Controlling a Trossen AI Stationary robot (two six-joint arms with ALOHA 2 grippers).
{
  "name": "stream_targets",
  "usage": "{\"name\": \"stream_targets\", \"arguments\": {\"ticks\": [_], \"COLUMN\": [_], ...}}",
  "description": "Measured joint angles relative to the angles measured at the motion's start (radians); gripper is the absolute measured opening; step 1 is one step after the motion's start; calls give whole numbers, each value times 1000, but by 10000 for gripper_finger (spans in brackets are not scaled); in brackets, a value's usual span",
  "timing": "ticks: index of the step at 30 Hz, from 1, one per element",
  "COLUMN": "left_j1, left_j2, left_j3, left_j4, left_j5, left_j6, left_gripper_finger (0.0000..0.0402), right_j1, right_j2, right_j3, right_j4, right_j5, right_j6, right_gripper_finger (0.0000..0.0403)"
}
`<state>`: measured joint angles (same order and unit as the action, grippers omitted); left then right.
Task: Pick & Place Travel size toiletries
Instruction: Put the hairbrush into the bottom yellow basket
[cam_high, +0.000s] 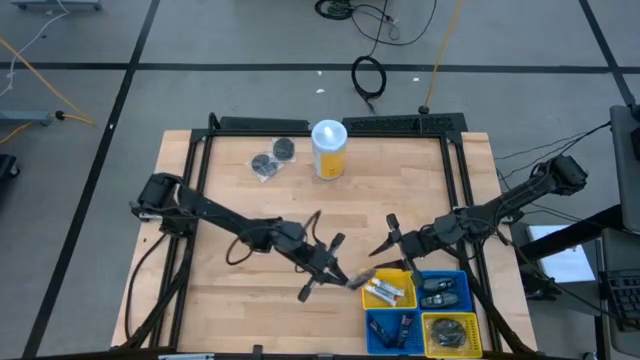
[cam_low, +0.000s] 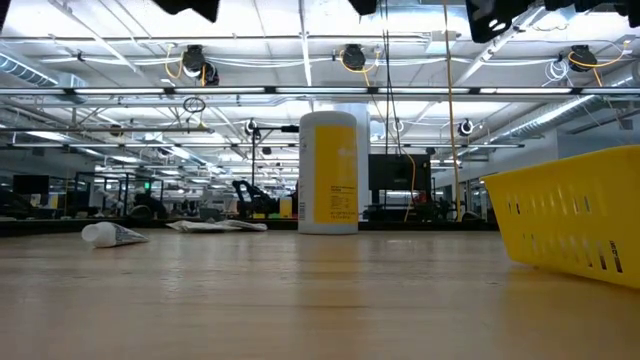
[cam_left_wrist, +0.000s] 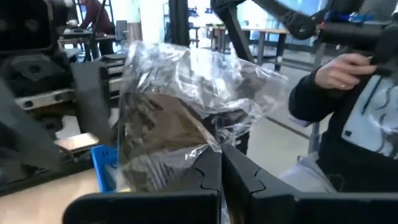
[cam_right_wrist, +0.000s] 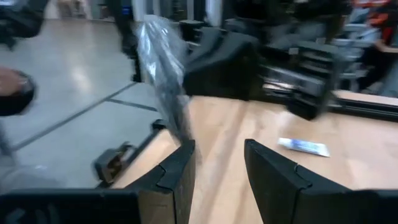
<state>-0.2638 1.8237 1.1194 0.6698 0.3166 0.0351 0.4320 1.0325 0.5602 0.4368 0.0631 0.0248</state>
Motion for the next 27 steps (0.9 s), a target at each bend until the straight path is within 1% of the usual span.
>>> {"name": "stream_targets", "arguments": {"ticks": [2,4,13,16,23,27], "left_j1": [2,5,6,6,6,6], "left_j2": [13,25,-3,-7,-7,-7], "left_j3": [33,65,76,76,76,76], "left_j4": [-55,-74,-144,-170,-174,-148], "left_j5": [1,-1,-10,-22,-31,-45], "left_j6": [14,30,65,64,61,73], "left_gripper_finger": [0,0,0,0,0,0], "right_j1": [0,1,1,1,21,21], "right_j2": [0,0,-1,-9,-34,-30], "right_j3": [0,0,0,0,0,0], "right_j4": [1,-1,-110,-128,-134,-97], "right_j5": [-38,-41,-46,-92,-93,-90], "right_j6": [6,13,-1,-11,-18,-19], "right_gripper_finger": [130,130,130,130,130,130]}}
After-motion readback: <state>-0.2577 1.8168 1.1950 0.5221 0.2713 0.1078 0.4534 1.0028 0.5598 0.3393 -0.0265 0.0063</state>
